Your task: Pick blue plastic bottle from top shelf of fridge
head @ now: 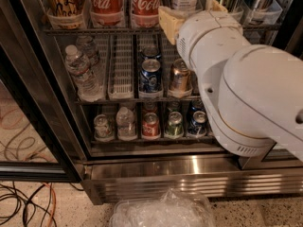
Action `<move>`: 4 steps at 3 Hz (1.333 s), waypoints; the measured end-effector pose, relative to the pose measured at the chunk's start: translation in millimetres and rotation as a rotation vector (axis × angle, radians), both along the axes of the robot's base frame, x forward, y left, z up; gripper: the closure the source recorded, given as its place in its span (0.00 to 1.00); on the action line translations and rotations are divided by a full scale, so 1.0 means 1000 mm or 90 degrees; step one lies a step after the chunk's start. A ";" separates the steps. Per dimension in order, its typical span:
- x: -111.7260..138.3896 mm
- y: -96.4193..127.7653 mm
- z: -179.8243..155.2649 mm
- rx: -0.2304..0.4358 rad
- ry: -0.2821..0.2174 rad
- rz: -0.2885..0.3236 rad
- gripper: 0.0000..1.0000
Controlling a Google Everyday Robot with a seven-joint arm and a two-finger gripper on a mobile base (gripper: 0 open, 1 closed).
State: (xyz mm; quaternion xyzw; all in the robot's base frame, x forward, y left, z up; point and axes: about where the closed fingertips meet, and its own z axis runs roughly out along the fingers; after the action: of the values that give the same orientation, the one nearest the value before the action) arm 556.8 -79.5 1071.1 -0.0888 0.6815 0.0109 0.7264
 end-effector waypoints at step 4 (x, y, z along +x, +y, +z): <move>0.042 -0.015 0.002 0.008 -0.030 -0.074 0.38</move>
Offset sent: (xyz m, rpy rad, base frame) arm 0.0441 -0.0126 -0.0107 0.0287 -0.0190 -0.0809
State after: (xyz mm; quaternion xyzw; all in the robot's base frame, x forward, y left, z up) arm 598.9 -94.5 1073.5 -0.0448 0.6680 -0.0291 0.7422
